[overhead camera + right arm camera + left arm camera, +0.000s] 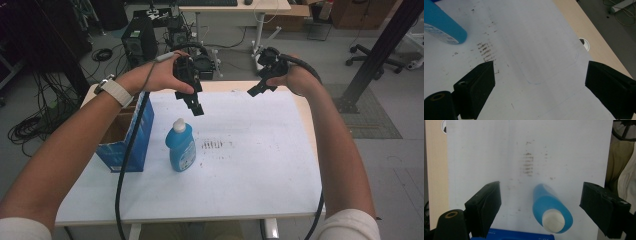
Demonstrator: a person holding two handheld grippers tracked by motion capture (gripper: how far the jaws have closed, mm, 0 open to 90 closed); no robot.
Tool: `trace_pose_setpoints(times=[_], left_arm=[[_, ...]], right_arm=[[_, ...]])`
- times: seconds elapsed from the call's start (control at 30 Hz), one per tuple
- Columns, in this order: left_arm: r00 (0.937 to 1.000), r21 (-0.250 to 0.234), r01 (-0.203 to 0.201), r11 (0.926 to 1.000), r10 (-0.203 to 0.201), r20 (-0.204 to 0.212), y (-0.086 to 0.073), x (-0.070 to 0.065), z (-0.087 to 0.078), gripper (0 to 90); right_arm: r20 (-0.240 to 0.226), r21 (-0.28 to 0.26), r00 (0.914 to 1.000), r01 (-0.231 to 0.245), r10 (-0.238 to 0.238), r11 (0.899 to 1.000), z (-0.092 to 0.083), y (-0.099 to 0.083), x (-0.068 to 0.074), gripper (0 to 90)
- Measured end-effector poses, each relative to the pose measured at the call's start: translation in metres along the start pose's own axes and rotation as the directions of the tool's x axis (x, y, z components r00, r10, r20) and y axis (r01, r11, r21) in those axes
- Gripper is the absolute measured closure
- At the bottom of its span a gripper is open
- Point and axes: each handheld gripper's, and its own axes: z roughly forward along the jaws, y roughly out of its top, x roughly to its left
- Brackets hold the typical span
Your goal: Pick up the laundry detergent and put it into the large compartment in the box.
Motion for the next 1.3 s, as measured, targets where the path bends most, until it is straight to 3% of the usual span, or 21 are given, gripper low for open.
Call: trace_pose_setpoints(times=[0.7,1.3], left_arm=[[0.9987,-0.001,0.047,0.9989,-0.047,-0.02,-0.002,-0.006,-0.009,12.3],[0.9915,0.029,0.122,0.9921,-0.121,-0.048,-0.004,-0.012,-0.018,12.4]], right_arm=[[0.014,0.003,0.9999,0.007,-0.007,1.0,-0.002,0.0,0.004,8.9],[0.015,0.005,0.9998,0.012,-0.012,1.0,-0.002,0.001,0.006,9.0]])
